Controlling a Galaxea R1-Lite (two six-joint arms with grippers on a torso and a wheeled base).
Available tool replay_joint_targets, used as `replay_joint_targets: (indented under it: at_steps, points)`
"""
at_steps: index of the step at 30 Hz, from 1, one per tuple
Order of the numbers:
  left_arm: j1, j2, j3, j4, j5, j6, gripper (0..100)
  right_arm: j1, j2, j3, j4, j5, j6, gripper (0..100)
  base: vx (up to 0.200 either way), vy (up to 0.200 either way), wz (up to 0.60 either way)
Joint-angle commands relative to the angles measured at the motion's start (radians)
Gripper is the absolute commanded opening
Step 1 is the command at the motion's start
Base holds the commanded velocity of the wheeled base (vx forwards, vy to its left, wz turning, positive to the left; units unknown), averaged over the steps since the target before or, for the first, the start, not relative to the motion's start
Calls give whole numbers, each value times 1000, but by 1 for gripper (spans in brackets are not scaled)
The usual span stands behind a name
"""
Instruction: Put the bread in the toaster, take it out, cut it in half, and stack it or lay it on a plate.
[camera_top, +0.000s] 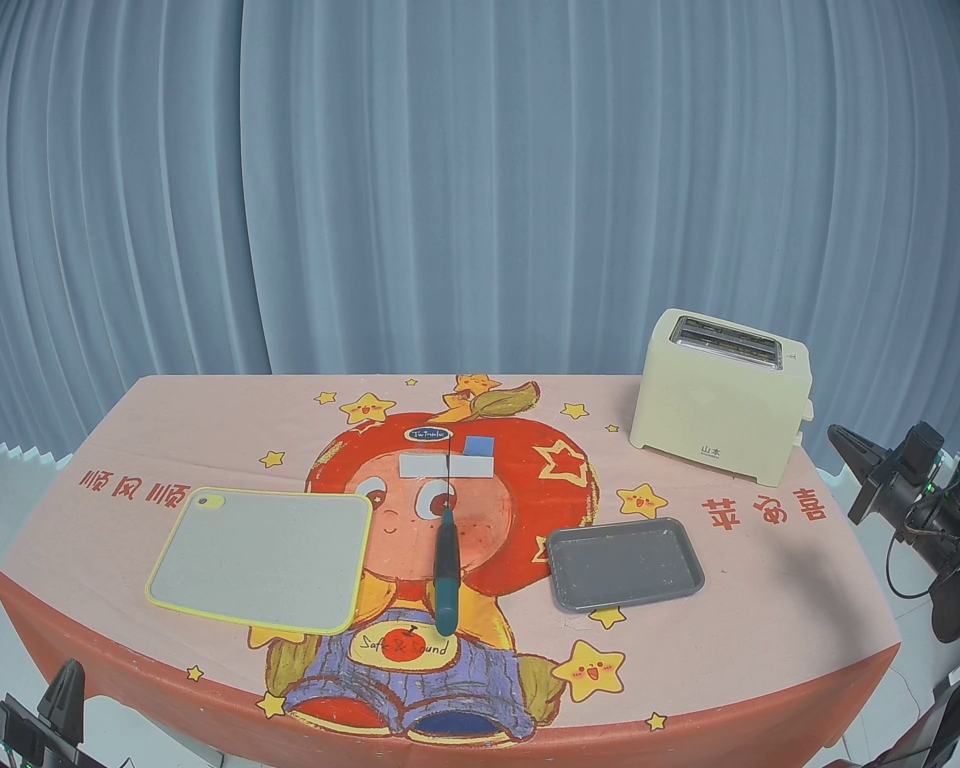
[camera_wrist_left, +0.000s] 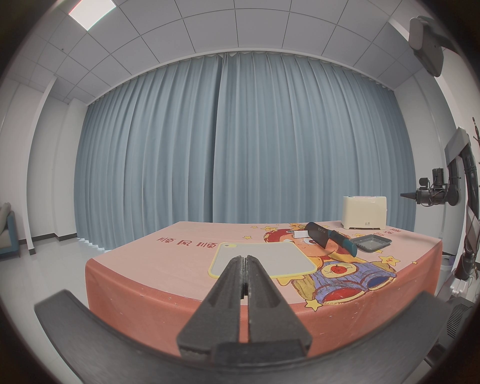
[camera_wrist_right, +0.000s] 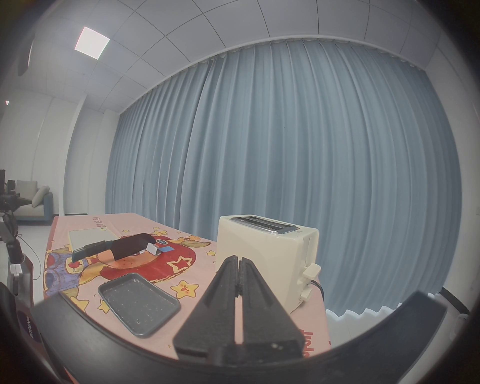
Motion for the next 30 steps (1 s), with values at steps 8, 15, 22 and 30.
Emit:
replay_joint_targets:
  at_steps: [8,15,22,30]
  points:
    - [0,-16,18,-1,0,0,0,12,-1,2,-14,-8,0,0,0,0,0]
    - [0,-16,18,-1,0,0,0,12,6,12,-12,-11,6,0,0,0,0]
    - [0,-16,18,-1,0,0,0,12,16,66,-12,-6,4,0,0,0,0]
    - [0,-16,18,-1,0,0,0,15,35,75,-11,0,6,0,0,0,0]
